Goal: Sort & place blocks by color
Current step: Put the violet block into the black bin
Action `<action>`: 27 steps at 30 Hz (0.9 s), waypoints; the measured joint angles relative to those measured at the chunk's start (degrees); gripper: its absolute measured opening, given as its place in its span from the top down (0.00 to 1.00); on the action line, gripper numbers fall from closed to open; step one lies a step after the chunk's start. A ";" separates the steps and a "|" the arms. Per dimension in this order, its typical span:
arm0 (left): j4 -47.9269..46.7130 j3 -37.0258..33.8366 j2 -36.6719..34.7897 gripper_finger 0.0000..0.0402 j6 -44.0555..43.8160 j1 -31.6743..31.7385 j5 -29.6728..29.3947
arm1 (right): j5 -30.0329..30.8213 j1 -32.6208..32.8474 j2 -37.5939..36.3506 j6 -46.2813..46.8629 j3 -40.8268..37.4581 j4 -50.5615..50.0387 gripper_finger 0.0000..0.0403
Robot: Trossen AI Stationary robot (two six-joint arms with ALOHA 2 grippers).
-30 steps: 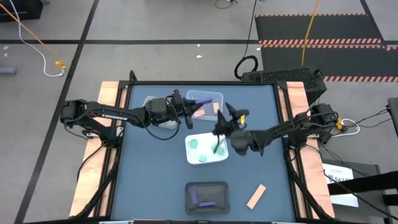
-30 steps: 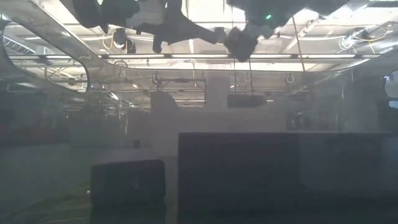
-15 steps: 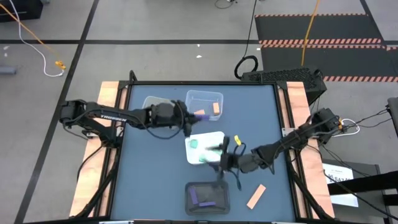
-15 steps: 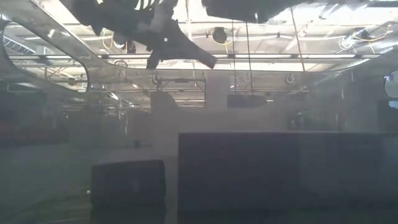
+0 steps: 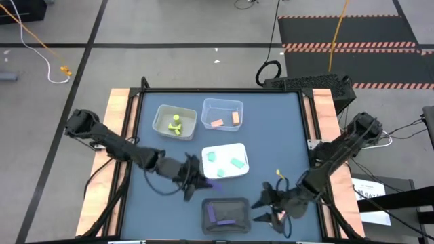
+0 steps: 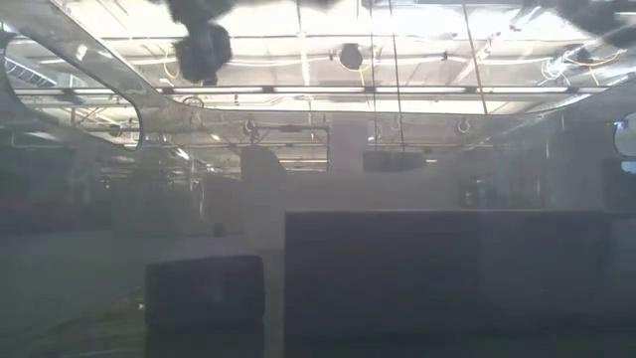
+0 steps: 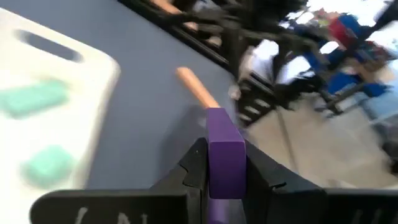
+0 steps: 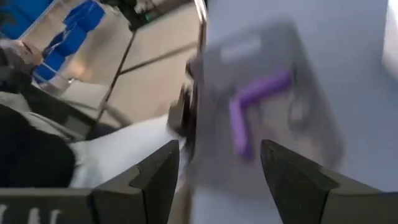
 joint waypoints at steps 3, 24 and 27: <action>4.16 0.07 2.16 0.87 -2.95 -4.11 -1.42 | -1.04 2.62 -2.08 12.45 0.00 -6.94 0.47; 20.87 0.04 14.84 0.73 -15.94 -10.56 -1.69 | -14.38 5.27 -2.02 1.03 0.00 -35.80 0.47; 20.42 0.04 14.84 0.64 -15.49 -10.52 -1.68 | -14.27 5.27 -1.03 -2.90 -0.02 -33.49 0.47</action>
